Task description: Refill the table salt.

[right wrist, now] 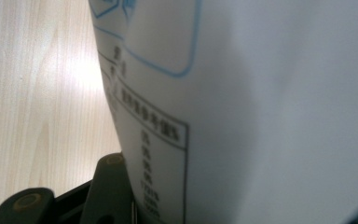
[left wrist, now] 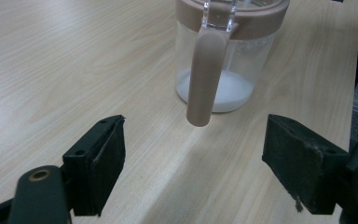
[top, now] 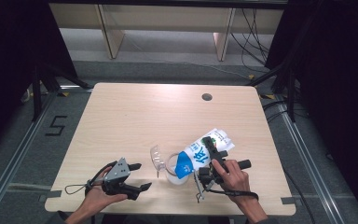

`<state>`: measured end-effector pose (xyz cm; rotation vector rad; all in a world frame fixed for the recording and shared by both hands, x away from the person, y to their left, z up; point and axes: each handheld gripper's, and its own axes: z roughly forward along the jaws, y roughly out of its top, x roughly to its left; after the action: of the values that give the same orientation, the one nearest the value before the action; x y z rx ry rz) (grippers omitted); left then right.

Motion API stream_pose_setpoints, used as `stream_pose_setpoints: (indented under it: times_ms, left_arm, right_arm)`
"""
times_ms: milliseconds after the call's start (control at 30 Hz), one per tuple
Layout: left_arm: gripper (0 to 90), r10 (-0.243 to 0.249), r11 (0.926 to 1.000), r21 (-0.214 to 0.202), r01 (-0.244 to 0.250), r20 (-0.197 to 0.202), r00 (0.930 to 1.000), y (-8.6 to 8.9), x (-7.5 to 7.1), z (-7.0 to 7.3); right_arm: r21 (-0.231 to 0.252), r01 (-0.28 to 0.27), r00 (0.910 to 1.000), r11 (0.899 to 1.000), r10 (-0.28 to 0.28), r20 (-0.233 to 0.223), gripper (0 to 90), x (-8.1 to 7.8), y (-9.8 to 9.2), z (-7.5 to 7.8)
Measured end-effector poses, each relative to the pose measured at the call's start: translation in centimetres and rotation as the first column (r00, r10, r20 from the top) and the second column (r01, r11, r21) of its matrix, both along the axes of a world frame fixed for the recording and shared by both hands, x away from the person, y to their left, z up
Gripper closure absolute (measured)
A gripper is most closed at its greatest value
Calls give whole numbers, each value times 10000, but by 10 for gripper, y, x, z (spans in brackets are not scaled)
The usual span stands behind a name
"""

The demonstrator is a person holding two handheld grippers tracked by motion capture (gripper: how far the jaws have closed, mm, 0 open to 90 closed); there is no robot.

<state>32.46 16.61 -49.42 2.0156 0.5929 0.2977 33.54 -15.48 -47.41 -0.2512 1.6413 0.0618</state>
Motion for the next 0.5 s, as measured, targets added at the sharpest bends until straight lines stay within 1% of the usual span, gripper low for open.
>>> stream_pose_setpoints:
  times_ms: [33, 67, 133, 167, 200, 267, 300, 367, 400, 433, 500]
  left_arm:
    - [207, 29, 10000, -16, -29, 16, 10000, 0, 0, 0]
    - [207, 15, 10000, -13, -15, 13, 10000, 0, 0, 0]
    - [207, 14, 10000, -14, -14, 15, 10000, 0, 0, 0]
    - [208, 3, 10000, -86, -3, -46, 10000, 0, 0, 0]
    - [207, 0, 10000, -80, -1, -36, 10000, 0, 0, 0]
    - [207, 6, 10000, -87, -7, -34, 10000, 0, 0, 0]
    - [208, 2, 10000, -76, -3, -34, 10000, 0, 0, 0]
    - [208, 12, 10000, -89, -12, -31, 10000, -1, -1, 0]
    - [207, 15, 10000, -21, -15, 18, 10000, 0, 0, 0]
    - [207, 0, 10000, 8, 0, 6, 10000, 0, 0, 0]
    - [207, 2, 10000, -2, -2, -7, 10000, 0, 0, 0]
  right_arm:
    - [73, 62, 10000, 10000, -62, -9, 548, -1, 0, -1]
    - [-230, -311, 9992, 9992, 317, 232, 549, 1, 1, 1]
    - [-257, -408, 9988, 9988, 414, 255, 551, 2, 1, 1]
    - [-282, -437, 9987, 9986, 444, 259, 551, 2, 1, 1]
    - [90, -123, 9999, 9999, 123, 45, 551, 0, 1, -2]
    - [-59, -167, 9998, 9998, 168, 58, 551, 1, 1, -1]
    - [-328, -283, 9995, 9991, 287, 126, 551, 1, 2, 1]
    - [-496, -515, 9984, 9974, 526, 203, 551, 3, 2, 3]
    - [-141, -349, 9993, 9993, 351, 128, 551, 2, 1, 0]
    - [50, -150, 9999, 9999, 150, 40, 551, 0, 1, -2]
    - [-18, -169, 9998, 9999, 169, 74, 551, 0, 1, -1]
